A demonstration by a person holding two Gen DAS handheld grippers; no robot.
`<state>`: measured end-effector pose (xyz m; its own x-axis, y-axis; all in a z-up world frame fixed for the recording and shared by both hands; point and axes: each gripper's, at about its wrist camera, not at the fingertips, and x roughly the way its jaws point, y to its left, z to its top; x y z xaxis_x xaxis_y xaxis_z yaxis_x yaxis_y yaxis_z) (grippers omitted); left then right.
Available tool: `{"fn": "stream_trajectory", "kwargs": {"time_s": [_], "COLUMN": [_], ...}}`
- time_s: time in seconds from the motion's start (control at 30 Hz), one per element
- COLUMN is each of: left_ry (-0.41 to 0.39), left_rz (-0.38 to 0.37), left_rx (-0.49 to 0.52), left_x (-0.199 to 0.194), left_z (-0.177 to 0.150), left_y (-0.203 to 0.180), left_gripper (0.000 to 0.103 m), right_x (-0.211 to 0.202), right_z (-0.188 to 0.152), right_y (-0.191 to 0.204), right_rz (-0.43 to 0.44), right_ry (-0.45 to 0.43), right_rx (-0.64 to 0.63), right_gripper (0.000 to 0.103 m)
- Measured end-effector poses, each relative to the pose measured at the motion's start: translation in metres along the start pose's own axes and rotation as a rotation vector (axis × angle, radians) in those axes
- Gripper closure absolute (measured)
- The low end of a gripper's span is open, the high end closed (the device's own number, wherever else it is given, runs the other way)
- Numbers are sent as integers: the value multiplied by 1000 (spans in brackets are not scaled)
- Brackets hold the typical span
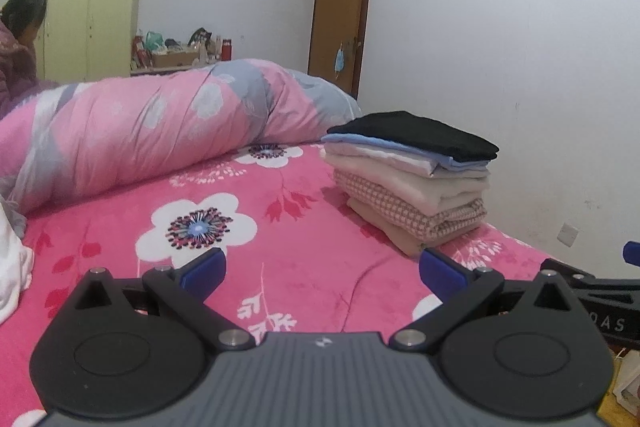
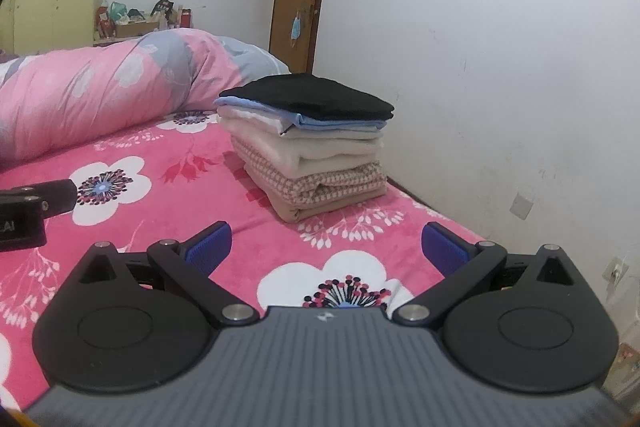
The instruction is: Fold clothes
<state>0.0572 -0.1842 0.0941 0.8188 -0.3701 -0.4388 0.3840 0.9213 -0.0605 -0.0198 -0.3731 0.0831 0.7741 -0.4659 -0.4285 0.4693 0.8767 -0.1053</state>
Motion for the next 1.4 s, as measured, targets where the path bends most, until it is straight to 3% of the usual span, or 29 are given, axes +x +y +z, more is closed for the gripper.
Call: {"fn": "stream_trajectory", "kwargs": {"time_s": [0.53, 1.4], "left_ry": [14, 5], "left_rz": [11, -47], "left_rx": [4, 60], "left_x": [2, -2], "left_z": [-3, -7], "left_y": [0, -26], "left_gripper": [0, 0], "right_x": [-4, -9], "right_z": [-5, -6], "right_y": [3, -16], "right_rz": [-10, -45], "right_ry": [2, -2], "right_rx": [-8, 46], "right_gripper": [1, 1]}}
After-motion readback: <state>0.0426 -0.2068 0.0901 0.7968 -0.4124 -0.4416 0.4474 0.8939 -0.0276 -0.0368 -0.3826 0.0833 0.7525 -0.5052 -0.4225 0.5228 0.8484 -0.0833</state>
